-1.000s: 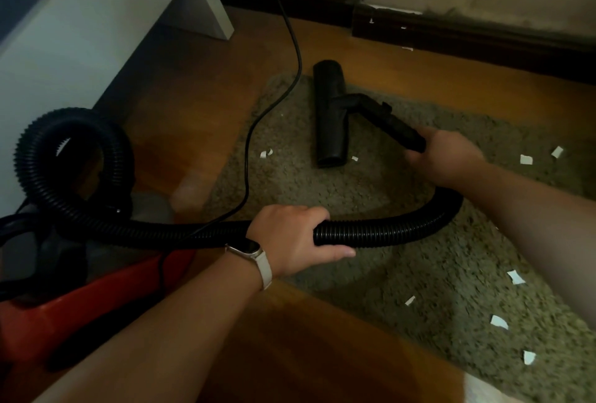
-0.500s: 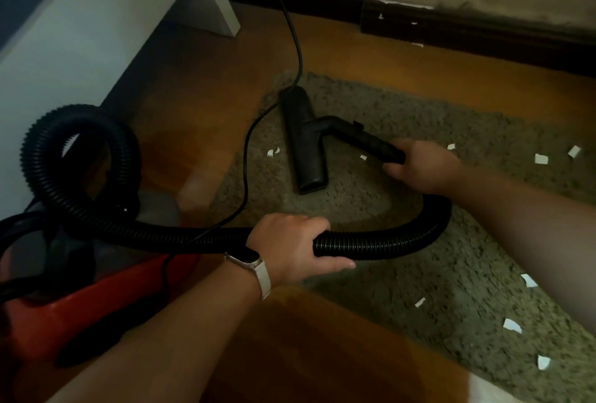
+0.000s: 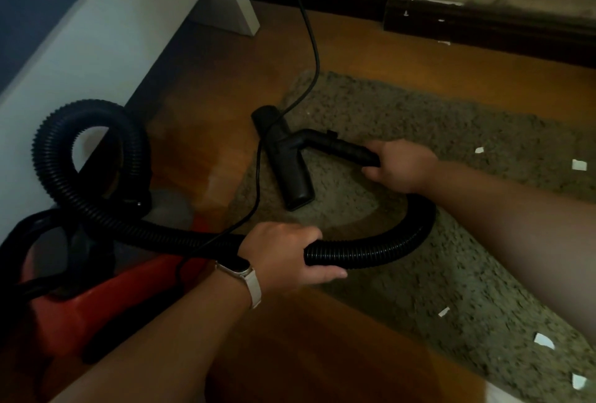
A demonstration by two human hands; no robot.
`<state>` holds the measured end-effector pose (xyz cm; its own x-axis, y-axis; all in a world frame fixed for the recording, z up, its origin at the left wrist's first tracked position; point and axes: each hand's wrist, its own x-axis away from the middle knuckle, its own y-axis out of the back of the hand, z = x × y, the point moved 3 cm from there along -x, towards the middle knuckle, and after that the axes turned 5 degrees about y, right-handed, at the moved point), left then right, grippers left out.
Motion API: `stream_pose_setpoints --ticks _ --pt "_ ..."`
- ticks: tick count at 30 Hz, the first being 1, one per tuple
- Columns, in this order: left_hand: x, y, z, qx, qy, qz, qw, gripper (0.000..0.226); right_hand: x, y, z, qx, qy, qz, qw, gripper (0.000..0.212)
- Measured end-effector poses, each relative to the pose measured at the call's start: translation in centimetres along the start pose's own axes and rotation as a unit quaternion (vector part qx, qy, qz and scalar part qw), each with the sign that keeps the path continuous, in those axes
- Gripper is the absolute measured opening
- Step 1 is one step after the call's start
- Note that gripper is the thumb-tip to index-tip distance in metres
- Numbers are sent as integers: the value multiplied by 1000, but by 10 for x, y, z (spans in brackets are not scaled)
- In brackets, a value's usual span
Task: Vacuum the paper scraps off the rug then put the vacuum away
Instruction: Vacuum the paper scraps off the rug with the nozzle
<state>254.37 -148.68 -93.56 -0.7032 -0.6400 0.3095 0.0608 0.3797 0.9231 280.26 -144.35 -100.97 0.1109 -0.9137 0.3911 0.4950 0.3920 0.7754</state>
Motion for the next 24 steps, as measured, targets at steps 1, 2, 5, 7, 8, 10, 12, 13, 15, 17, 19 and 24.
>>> stream_pose_setpoints --ticks 1,2,5,7,8,10,12,13,15,17,19,24 --pt "0 0 0 2 1 -3 1000 70 1 1 -2 -1 -1 -1 1000 35" --pt "-1 0 0 3 2 -5 1000 70 3 2 -5 -4 -4 -1 1000 35" --pt "-8 3 -1 7 2 -10 1000 68 10 7 -19 -11 -27 -6 1000 38" --pt "-13 6 -3 12 0 -14 1000 67 14 10 -29 -15 -47 -10 999 36" --pt "-16 7 -4 14 -1 -16 1000 66 16 10 -33 -20 -53 -13 998 35" --pt "-19 7 -6 11 -4 -19 1000 66 17 8 -37 -27 -55 -18 998 33" --pt "-19 6 -6 8 -5 -14 1000 64 15 6 -36 -28 -51 -19 998 32" --pt "-18 5 -6 10 -4 -11 1000 64 14 6 -34 -26 -48 -17 998 32" --pt "-15 3 -4 11 -3 -3 1000 65 10 5 -28 -15 -35 -10 999 33" --pt "-12 1 -3 11 -2 7 1000 69 4 5 -20 -6 -13 7 1000 35" --pt "-9 0 -2 12 0 14 1000 69 0 5 -10 9 8 24 1000 35" --pt "-4 -2 -2 14 10 21 1000 70 1 11 7 55 45 52 996 29"
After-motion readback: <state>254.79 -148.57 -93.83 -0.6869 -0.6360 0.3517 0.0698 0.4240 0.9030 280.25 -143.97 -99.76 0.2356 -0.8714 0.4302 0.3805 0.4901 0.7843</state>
